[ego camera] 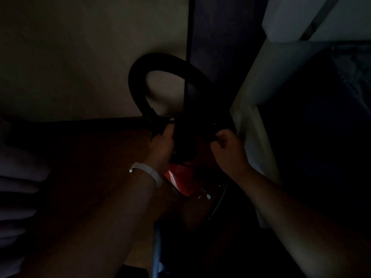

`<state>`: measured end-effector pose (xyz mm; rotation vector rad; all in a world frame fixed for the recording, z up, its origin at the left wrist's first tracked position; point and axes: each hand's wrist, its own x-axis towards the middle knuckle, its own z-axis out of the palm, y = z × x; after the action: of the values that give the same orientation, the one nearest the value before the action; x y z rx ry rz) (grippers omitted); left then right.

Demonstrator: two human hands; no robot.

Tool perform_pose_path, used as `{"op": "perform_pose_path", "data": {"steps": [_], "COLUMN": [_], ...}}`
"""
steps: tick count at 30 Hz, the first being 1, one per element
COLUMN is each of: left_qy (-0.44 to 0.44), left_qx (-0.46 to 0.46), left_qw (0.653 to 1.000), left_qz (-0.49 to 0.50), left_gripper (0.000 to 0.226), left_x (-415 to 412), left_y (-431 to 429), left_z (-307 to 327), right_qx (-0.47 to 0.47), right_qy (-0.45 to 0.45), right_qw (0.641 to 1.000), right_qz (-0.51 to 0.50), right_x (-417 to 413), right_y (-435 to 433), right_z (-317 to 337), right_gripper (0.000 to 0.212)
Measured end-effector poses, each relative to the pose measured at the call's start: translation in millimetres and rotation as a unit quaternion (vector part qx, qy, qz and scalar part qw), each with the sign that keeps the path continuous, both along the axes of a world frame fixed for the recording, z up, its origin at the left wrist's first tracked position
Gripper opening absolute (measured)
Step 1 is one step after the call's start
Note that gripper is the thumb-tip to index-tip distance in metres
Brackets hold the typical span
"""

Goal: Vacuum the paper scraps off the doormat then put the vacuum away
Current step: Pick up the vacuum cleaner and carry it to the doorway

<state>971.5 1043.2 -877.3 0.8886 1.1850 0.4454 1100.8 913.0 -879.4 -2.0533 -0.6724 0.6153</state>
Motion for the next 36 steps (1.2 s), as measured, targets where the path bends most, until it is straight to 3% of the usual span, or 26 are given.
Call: {"op": "perform_pose_path", "data": {"steps": [3, 7, 11, 14, 17, 19, 22, 25, 28, 36], "left_qy": [-0.063, -0.06, -0.03, 0.0, 0.037, 0.03, 0.001, 0.002, 0.07, 0.167], "left_qx": [-0.071, -0.088, -0.055, -0.026, 0.027, 0.029, -0.009, -0.013, 0.034, 0.073], "left_qw": [0.995, 0.993, 0.992, 0.997, 0.998, 0.999, 0.999, 0.999, 0.996, 0.983], "left_qz": [0.029, 0.056, 0.108, 0.078, 0.034, 0.026, 0.038, 0.053, 0.033, 0.025], "left_gripper": [0.04, 0.04, 0.045, 0.058, 0.037, 0.036, 0.039, 0.046, 0.057, 0.044], "left_x": [12, 9, -4, -19, -31, -39, -54, -69, -80, -125], "left_y": [-5, -6, -7, -1, 0, 1, 1, -4, -18, -53], "left_z": [-7, -9, -9, -7, 1, 11, 40, 91, 156, 314], "right_qx": [0.029, -0.02, -0.106, -0.189, -0.164, -0.124, -0.061, -0.058, -0.065, -0.083], "right_qy": [-0.077, -0.06, -0.012, 0.018, 0.049, 0.057, 0.081, 0.142, 0.189, 0.21], "right_qw": [0.992, 0.997, 0.994, 0.981, 0.985, 0.991, 0.994, 0.987, 0.978, 0.974], "right_qz": [-0.096, -0.038, 0.025, 0.045, 0.014, 0.003, -0.035, -0.055, -0.053, -0.029], "right_x": [13, 19, 17, 22, 20, 11, -10, -36, -61, -89], "right_y": [1, 0, -12, -21, -23, -22, -20, -22, -29, -59], "right_z": [-4, -14, -36, -50, -53, -41, -12, 30, 91, 268], "right_gripper": [0.037, 0.063, 0.061, 0.06, 0.056, 0.049, 0.033, 0.043, 0.036, 0.027]}}
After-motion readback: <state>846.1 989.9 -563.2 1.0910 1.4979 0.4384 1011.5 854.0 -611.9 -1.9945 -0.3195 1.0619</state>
